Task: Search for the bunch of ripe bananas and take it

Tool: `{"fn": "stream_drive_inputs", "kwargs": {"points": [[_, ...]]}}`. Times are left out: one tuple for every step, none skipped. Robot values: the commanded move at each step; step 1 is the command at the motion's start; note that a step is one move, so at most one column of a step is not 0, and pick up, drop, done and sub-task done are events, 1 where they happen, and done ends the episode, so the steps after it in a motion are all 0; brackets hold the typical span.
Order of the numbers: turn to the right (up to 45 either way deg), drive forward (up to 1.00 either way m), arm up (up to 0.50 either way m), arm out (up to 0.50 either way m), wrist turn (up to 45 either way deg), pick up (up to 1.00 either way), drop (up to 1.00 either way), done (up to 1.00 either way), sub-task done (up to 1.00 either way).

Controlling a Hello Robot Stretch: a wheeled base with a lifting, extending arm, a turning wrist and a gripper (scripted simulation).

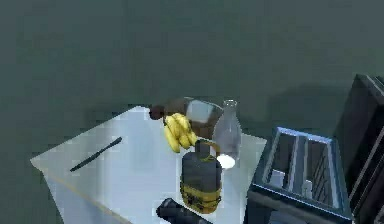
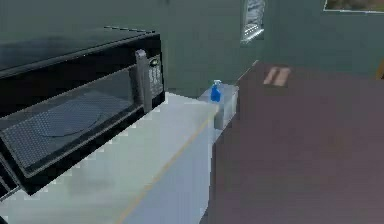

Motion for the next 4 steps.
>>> {"fn": "stream_drive_inputs", "kwargs": {"points": [[-45.0,0.0,0.0,0.0,0.0,0.0,0.0,0.0,0.0],[-45.0,0.0,0.0,0.0,0.0,0.0,0.0,0.0,0.0],[0.0,0.0,0.5,0.0,0.0,0.0,0.0,0.0,0.0],[0.0,0.0,0.38,0.0,0.0,0.0,0.0,0.0,0.0]]}}
